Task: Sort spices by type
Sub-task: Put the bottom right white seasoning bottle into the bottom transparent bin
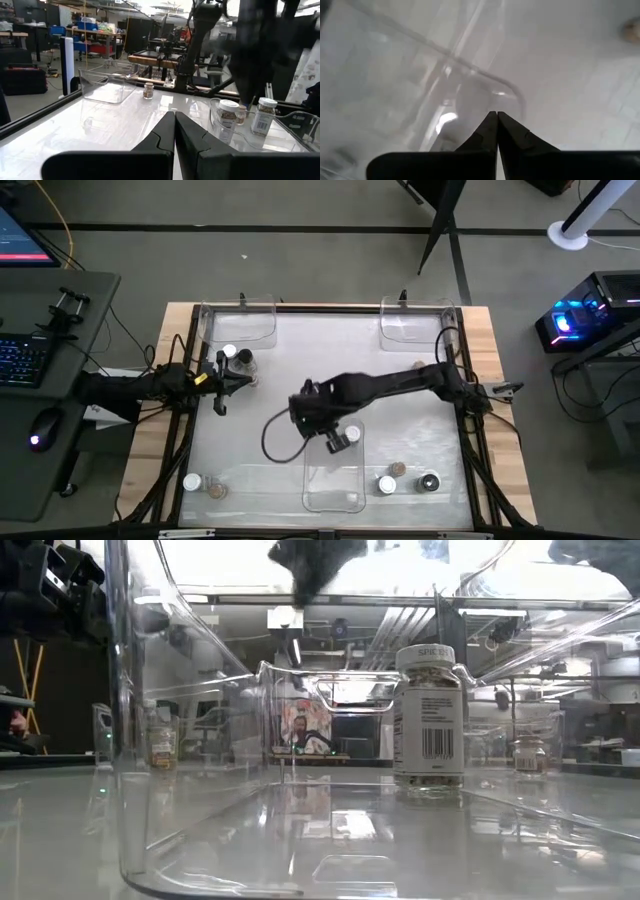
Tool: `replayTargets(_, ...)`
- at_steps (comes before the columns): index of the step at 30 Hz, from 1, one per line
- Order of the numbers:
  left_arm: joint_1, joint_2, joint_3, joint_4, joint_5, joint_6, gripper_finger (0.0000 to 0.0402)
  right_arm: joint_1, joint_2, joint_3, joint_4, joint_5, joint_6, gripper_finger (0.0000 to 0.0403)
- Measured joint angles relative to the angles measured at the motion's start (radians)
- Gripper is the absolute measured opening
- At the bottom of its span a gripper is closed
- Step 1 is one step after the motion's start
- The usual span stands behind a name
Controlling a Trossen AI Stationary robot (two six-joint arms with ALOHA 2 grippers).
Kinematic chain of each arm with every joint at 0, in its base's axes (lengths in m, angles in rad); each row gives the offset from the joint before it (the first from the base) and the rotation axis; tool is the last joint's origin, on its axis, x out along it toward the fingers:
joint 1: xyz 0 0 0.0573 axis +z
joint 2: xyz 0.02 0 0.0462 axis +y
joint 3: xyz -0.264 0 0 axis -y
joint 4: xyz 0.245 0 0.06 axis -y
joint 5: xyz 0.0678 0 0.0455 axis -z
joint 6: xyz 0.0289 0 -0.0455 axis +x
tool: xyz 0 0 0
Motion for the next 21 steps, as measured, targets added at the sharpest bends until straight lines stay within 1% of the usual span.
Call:
replayTargets(2,0.000,0.000,0.000,0.000,0.000,0.000,0.0000,-0.023,0.001,0.060,-0.056,0.000,0.073,0.0001)
replayTargets(3,0.000,0.000,0.000,0.000,0.000,0.000,0.0000,-0.036,-0.017,0.054,-0.063,-0.004,0.130,0.0003)
replayTargets(5,0.000,0.000,0.000,0.000,0.000,0.000,0.0000,-0.063,-0.065,0.006,-0.100,-0.064,0.266,0.0014)
replayTargets(7,0.000,0.000,0.000,0.000,0.000,0.000,0.0000,-0.085,-0.111,-0.031,-0.160,-0.132,0.392,0.0034)
replayTargets(10,0.000,0.000,0.000,0.000,0.000,0.000,0.0000,-0.081,-0.174,-0.088,-0.212,-0.161,0.494,0.0081)
replayTargets(15,0.000,0.000,0.000,0.000,0.000,0.000,0.0000,0.007,-0.279,-0.199,-0.234,-0.170,0.732,0.0175)
replayTargets(18,0.000,0.000,0.000,0.000,0.000,0.000,0.0000,0.098,-0.324,-0.288,-0.245,-0.180,0.893,0.0226)
replayTargets(21,0.000,0.000,0.000,0.000,0.000,0.000,0.0000,0.197,-0.350,-0.377,-0.212,-0.202,1.027,0.0267)
